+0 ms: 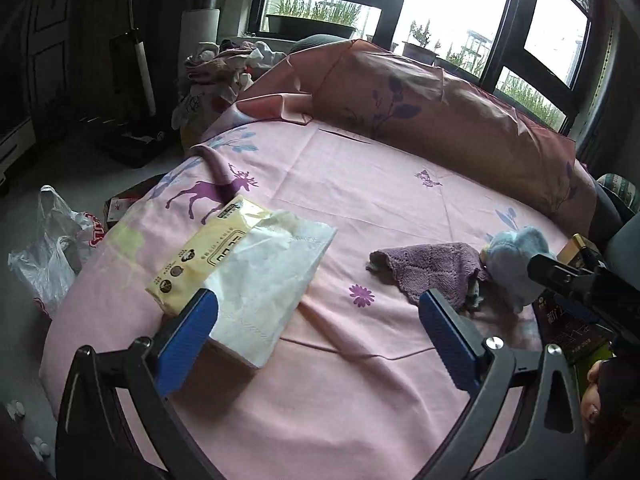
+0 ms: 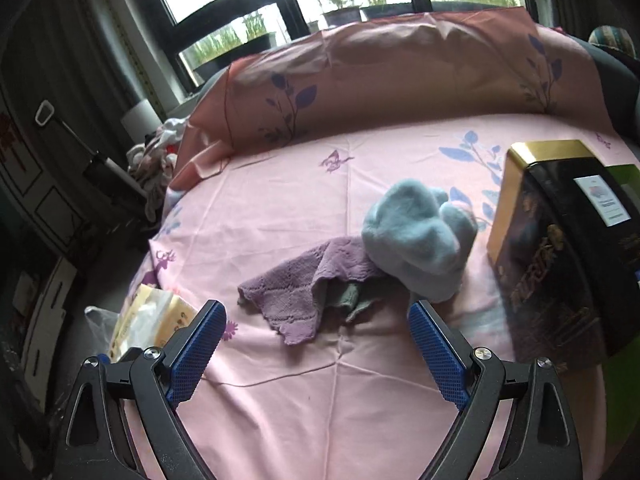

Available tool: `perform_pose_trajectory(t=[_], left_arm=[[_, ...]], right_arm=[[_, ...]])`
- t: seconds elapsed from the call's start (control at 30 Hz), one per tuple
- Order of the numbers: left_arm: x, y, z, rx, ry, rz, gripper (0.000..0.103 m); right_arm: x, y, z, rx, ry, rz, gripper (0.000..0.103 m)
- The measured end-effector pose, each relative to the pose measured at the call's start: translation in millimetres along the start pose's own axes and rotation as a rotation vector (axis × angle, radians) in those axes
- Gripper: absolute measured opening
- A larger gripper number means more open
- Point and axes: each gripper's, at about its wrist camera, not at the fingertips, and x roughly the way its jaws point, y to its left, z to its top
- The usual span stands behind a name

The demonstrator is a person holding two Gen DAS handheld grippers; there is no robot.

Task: Organize soft objects
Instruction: 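Move the right gripper back to the purple towel, then close the right gripper on the purple towel and lift it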

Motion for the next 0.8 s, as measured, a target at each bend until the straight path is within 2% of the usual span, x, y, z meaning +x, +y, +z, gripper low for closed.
perform_pose_trajectory(t=[0.17, 0.27, 0.4, 0.47, 0.53, 0.6, 0.7, 0.8], left_arm=[[-1.6, 11.1, 1.4, -0.005, 0.004, -0.005, 0.1], [-2.1, 12.9, 0.7, 0.001, 0.003, -0.001, 0.1], [-1.0, 12.2, 0.5, 0.003, 0.004, 0.004, 0.1], [0.9, 12.0, 0.3, 0.005, 0.013, 0.002, 0.1], [2.3, 11.4, 0.0, 0.008, 0.018, 0.01, 0.1], [2.7, 10.8, -0.1, 0.007, 0.018, 0.011, 0.1], [3.2, 9.0, 0.0, 0.0, 0.026, -0.017, 0.1], [6.1, 4.8, -1.1, 0.006, 0.054, -0.047, 0.1]], right_arm=[[66.4, 16.2, 2.6, -0.111, 0.11, -0.121, 0.093], [88.0, 13.4, 6.3, -0.13, 0.105, -0.183, 0.093], [112.4, 4.2, 6.8, -0.134, 0.138, -0.217, 0.091], [114.2, 2.9, 4.9, -0.138, 0.101, -0.22, 0.091], [110.7, 3.3, 4.5, -0.142, 0.096, -0.211, 0.081], [105.0, 5.1, 5.4, -0.155, 0.092, -0.155, 0.043], [100.4, 7.6, 4.2, -0.14, 0.114, -0.1, 0.023], [88.0, 8.2, 2.1, -0.1, 0.147, -0.009, 0.018]])
